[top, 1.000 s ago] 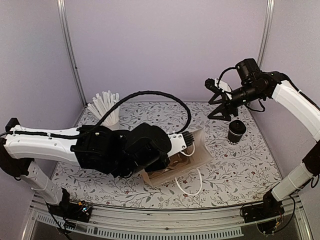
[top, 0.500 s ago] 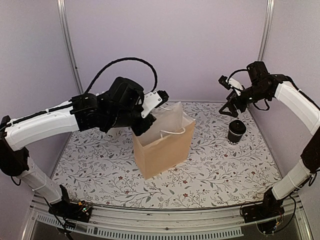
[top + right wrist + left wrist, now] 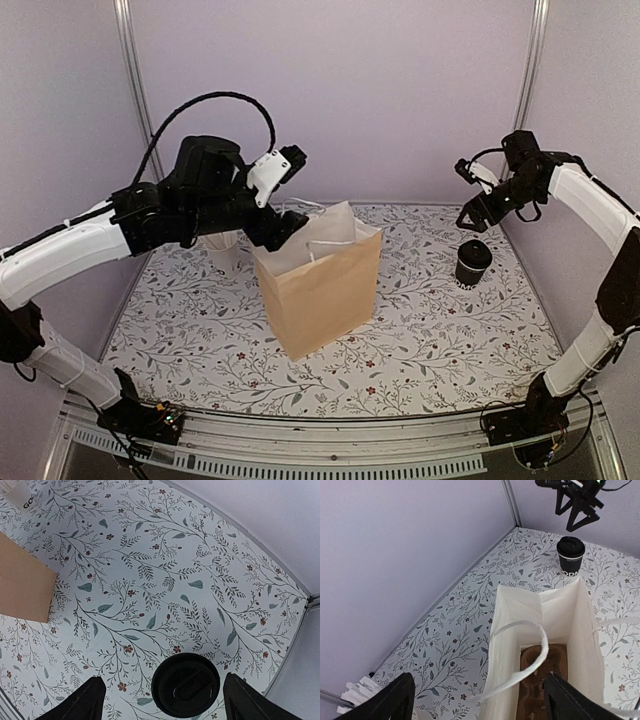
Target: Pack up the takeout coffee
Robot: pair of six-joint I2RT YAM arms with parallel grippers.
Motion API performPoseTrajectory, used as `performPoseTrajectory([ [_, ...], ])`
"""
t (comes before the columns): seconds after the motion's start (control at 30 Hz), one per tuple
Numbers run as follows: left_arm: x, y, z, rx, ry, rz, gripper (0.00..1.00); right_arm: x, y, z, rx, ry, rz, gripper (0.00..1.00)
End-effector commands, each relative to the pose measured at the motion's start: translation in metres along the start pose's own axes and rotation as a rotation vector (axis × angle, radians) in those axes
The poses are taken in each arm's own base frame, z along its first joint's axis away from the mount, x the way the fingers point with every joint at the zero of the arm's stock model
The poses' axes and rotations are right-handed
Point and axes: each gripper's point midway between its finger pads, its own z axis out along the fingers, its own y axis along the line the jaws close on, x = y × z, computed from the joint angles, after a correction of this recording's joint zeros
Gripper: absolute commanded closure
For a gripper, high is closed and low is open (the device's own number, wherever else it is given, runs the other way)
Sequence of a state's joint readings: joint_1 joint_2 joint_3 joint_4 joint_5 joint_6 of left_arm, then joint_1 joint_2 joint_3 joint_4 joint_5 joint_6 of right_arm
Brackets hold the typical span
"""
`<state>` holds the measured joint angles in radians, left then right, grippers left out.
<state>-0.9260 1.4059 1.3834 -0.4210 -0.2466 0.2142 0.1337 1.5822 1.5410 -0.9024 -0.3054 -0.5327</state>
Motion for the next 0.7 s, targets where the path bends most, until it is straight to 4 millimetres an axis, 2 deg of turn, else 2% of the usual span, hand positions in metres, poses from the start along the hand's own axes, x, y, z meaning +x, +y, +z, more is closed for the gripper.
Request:
performPoseTrajectory([
  [0.0, -0.025, 0.039, -0.035, -0.075, -0.205, -0.098, 0.03, 0.035, -0.009, 0.018, 0.037, 0.126, 0.093, 0.16],
  [0.1, -0.015, 0.062, -0.051, -0.115, -0.283, -0.198, 0.00, 0.049, -0.008, 0.022, 0.047, 0.168, 0.099, 0.16],
  [0.17, -0.003, 0.070, -0.054, -0.138, -0.285, -0.241, 0.00, 0.056, -0.008, 0.023, 0.050, 0.197, 0.099, 0.14],
  [0.27, 0.007, 0.071, -0.051, -0.156, -0.262, -0.260, 0.01, 0.067, -0.008, 0.027, 0.049, 0.250, 0.111, 0.11],
  [0.37, 0.007, 0.073, -0.050, -0.161, -0.258, -0.277, 0.00, 0.073, -0.013, 0.032, 0.061, 0.287, 0.128, 0.09],
  [0.67, 0.010, 0.074, -0.051, -0.172, -0.262, -0.276, 0.00, 0.074, -0.035, 0.037, 0.093, 0.323, 0.175, 0.08],
])
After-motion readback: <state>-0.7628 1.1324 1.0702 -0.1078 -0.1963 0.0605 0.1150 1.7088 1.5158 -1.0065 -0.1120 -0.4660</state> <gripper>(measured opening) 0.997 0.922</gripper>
